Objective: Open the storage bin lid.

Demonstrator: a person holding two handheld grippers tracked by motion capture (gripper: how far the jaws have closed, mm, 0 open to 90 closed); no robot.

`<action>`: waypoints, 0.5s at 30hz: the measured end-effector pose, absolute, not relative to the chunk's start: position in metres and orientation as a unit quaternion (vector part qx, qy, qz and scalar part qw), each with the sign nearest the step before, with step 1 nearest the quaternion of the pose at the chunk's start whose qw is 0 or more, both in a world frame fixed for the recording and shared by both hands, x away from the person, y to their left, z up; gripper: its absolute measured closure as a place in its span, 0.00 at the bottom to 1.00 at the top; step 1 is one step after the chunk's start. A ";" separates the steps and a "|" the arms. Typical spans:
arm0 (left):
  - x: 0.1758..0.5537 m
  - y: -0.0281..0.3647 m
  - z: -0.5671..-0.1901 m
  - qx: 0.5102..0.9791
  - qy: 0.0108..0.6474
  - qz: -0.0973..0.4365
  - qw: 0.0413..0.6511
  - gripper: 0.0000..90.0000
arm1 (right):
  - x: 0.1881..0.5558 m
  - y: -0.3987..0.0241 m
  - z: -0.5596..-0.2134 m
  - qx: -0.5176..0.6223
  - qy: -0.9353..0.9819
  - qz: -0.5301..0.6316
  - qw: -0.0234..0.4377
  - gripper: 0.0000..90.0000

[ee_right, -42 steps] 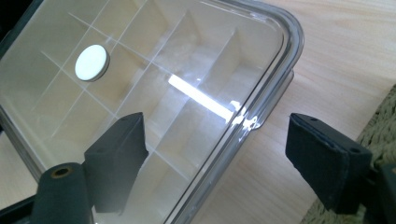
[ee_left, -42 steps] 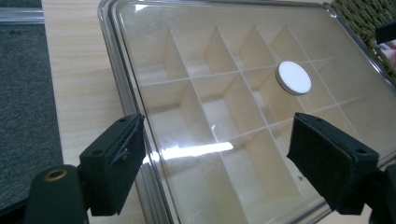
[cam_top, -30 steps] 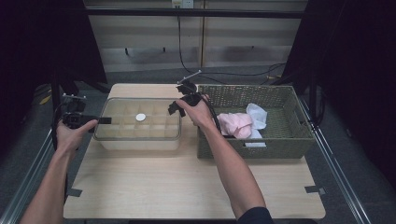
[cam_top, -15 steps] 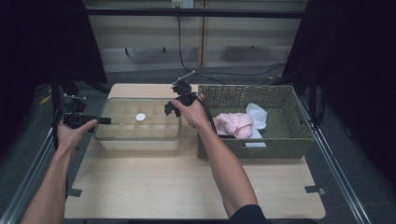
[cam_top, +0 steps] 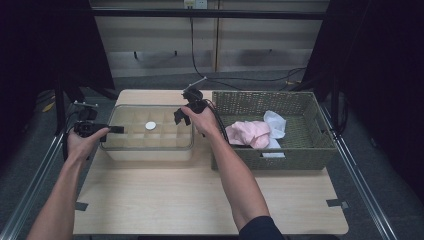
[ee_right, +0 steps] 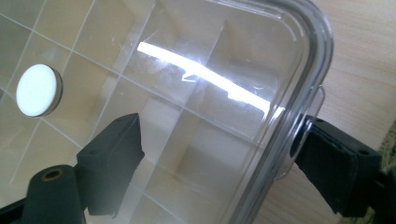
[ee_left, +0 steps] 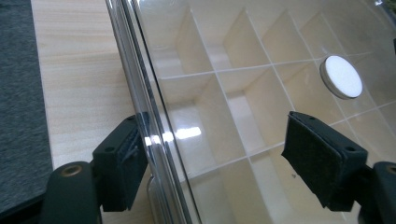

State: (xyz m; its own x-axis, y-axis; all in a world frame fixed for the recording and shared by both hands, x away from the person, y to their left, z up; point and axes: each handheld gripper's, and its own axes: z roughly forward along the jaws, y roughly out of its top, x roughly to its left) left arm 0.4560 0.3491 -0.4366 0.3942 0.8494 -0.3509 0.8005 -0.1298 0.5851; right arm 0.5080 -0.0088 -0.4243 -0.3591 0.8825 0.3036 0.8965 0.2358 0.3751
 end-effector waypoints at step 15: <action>0.464 0.345 -0.438 0.747 0.558 0.019 0.360 0.21 | 0.510 -0.003 -0.424 -0.560 -0.794 -0.237 0.007 0.19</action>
